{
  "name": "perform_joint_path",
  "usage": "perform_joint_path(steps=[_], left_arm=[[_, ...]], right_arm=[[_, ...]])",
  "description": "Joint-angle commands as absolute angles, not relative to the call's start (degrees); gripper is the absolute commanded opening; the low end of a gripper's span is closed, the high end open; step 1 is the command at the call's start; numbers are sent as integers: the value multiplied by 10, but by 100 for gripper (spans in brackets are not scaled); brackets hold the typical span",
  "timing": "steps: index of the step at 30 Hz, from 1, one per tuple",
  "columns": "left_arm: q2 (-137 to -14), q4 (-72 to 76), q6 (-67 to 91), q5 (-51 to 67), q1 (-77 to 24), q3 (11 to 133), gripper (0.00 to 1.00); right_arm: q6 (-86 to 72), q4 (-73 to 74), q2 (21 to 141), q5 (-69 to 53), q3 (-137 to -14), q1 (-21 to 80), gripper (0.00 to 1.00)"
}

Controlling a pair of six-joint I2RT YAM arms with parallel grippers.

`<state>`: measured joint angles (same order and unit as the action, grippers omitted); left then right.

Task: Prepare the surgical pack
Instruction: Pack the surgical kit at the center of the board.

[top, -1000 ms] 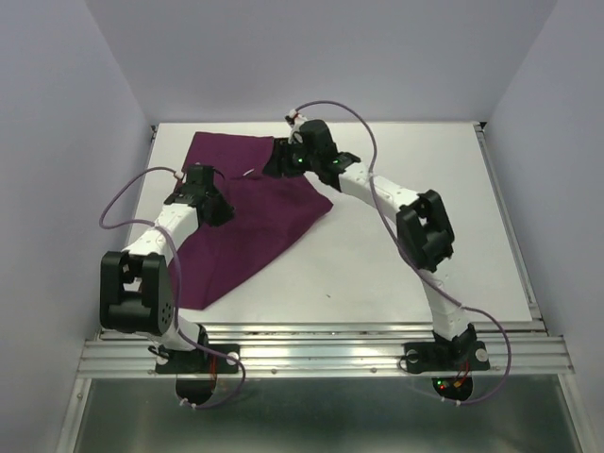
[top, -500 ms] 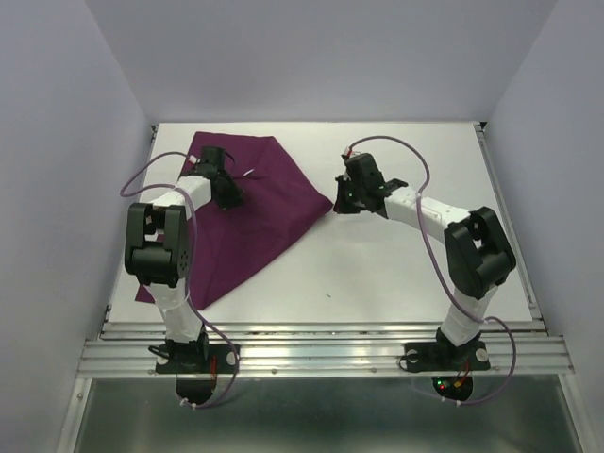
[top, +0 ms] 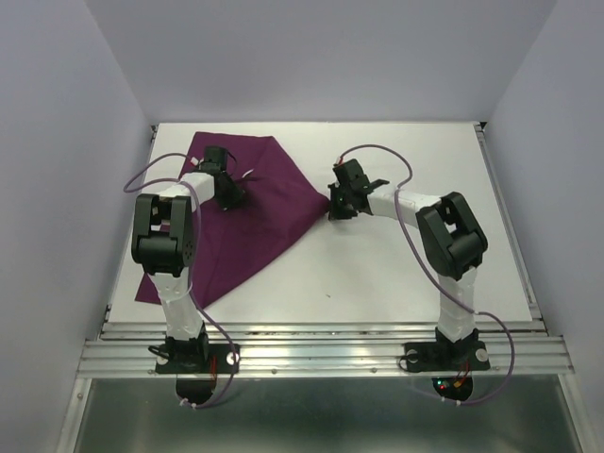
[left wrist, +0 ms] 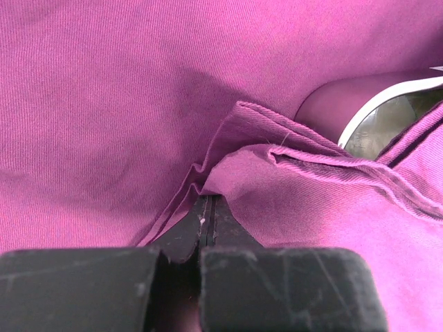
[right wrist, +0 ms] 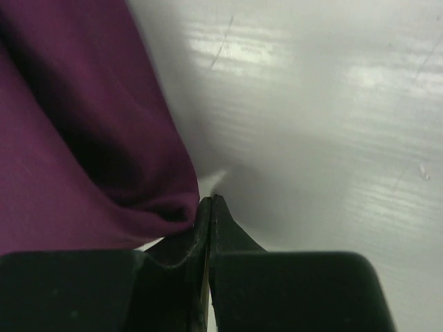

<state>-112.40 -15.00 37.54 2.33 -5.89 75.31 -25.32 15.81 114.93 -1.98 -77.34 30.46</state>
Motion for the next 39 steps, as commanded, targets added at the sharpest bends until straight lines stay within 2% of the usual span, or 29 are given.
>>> perform_joint_path(steps=[1,7,11,16,20,22,27,29,35,39], left_arm=[[-1120,-163,371,6,-54,750,0],[-1129,-162,364,6,-54,752,0],[-1129,-163,360,6,-54,752,0],[-1121,-166,359,-15,-52,755,0],[-1117,-171,359,-22,-51,761,0],[-1118,-174,359,-21,-50,767,0],[-1136,-185,358,-22,-50,791,0],[-1143,-187,358,-19,-50,795,0],[-1159,-195,354,-19,-50,810,0],[-1176,-200,348,-17,-51,830,0]], right_arm=[[-265,142,1181,-4,-842,308,1],[-275,143,1204,18,-879,308,1],[-272,151,1190,34,-860,308,1],[-273,152,1108,67,-795,308,1],[-260,143,1054,73,-790,308,2],[-252,144,1056,80,-816,308,3],[-241,180,1159,112,-927,302,5],[-243,205,1203,115,-1017,296,5],[-241,274,1365,72,-1235,296,5],[-244,276,1420,28,-1280,296,4]])
